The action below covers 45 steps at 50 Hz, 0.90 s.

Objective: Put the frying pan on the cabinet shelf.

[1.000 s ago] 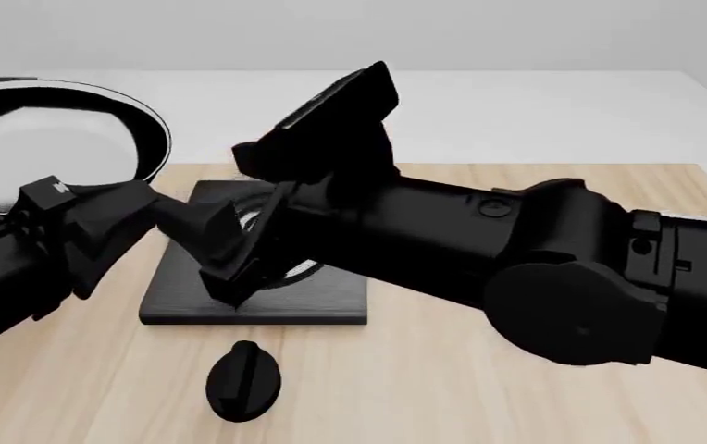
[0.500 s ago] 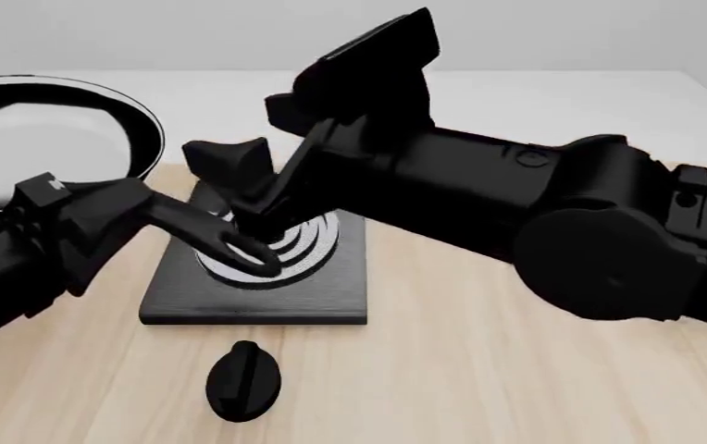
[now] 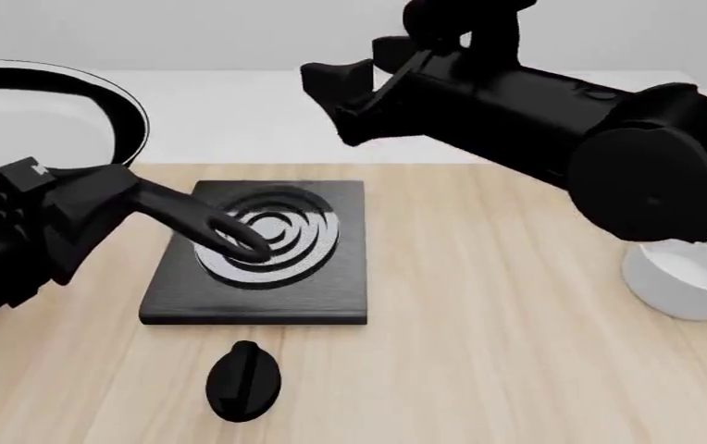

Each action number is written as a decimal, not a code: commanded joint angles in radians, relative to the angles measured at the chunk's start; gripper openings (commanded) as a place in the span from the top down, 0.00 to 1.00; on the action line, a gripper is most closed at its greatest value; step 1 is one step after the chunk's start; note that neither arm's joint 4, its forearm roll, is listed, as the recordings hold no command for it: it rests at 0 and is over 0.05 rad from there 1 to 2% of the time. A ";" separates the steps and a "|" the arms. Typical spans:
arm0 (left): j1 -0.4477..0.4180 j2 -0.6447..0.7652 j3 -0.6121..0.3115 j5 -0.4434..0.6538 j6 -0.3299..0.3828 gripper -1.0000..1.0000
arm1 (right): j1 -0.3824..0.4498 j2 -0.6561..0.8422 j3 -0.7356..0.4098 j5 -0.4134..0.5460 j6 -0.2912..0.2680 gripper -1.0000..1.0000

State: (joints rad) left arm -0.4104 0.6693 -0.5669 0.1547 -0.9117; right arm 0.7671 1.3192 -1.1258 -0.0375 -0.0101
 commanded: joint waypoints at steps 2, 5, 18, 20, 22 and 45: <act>0.027 -0.006 -0.020 -0.016 0.015 1.00 | -0.157 -0.021 0.013 0.002 0.016 0.00; 0.030 0.001 -0.012 -0.030 0.014 1.00 | -0.223 -0.038 0.034 -0.010 0.036 0.00; 0.037 -0.005 -0.024 -0.017 0.016 1.00 | -0.394 -0.085 -0.020 -0.027 -0.009 0.00; 0.039 -0.004 -0.023 -0.018 0.016 1.00 | -0.392 -0.070 -0.054 -0.001 -0.006 0.00; 0.040 -0.003 -0.020 -0.022 0.017 1.00 | -0.434 -0.104 -0.030 -0.029 0.028 0.00; 0.079 0.054 -0.032 -0.084 0.003 1.00 | -0.472 -0.134 0.006 0.004 0.006 0.00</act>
State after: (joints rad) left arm -0.3531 0.6967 -0.5767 0.1238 -0.9196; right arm 0.3169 1.2090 -1.1509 -0.0330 -0.0040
